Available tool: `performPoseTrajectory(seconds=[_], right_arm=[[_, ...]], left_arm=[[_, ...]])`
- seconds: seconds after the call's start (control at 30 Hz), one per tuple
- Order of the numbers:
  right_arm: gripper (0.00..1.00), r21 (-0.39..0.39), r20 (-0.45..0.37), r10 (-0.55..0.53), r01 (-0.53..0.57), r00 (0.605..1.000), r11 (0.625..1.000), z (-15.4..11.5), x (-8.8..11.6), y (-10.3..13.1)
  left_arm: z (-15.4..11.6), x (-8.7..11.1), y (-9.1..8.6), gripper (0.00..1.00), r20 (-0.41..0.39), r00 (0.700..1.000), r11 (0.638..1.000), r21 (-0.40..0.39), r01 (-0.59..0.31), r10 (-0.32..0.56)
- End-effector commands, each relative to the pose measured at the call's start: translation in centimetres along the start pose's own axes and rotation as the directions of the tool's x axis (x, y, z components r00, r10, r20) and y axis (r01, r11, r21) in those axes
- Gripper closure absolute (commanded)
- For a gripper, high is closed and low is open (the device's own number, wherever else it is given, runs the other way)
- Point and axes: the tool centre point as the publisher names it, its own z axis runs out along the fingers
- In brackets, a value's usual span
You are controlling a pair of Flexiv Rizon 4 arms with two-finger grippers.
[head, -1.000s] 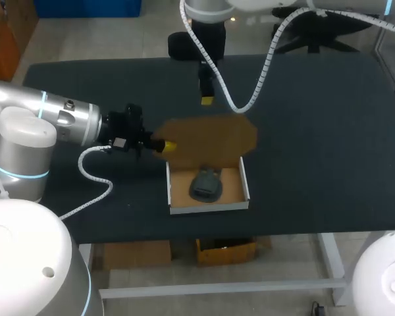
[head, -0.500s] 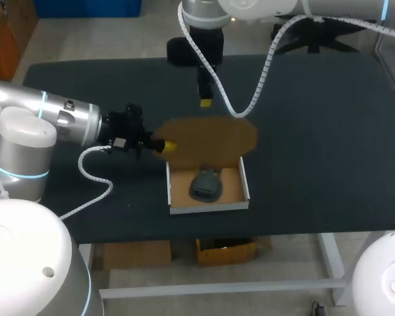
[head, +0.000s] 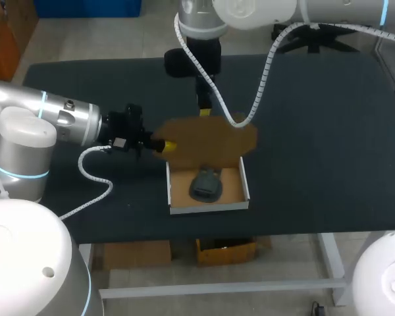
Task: Assemble the packaging by folding the flat box into shape, placing the metal phone stand inside, and closing the box properly
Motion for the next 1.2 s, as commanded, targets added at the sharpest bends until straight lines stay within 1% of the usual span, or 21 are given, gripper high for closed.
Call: performPoseTrajectory(seconds=[0.03, 0.2, 0.5, 1.2], right_arm=[[0.57, -0.005, 0.006, -0.001, 0.001, 1.0, 1.0, -0.1, 0.8, -0.3], [0.58, -0.01, 0.008, -0.003, 0.004, 1.0, 1.0, -0.2, 1.6, -0.4], [0.58, -0.009, -0.012, -0.008, 0.008, 1.0, 1.0, 0.7, 2.3, -0.3], [0.58, -0.007, -0.051, -0.008, 0.008, 0.999, 1.0, 1.8, 2.1, 0.0]], left_arm=[[0.1, 0.0, 0.1, 1.0, 0.0, 1.0, 1.0, 0.003, -0.001, 0.001], [0.1, 0.0, 0.1, 1.0, 0.0, 1.0, 1.0, 0.003, -0.001, 0.001], [0.1, 0.0, 0.1, 1.0, 0.0, 1.0, 1.0, 0.003, -0.001, 0.001], [0.1, 0.0, 0.1, 1.0, 0.0, 1.0, 1.0, 0.003, -0.001, 0.001]])
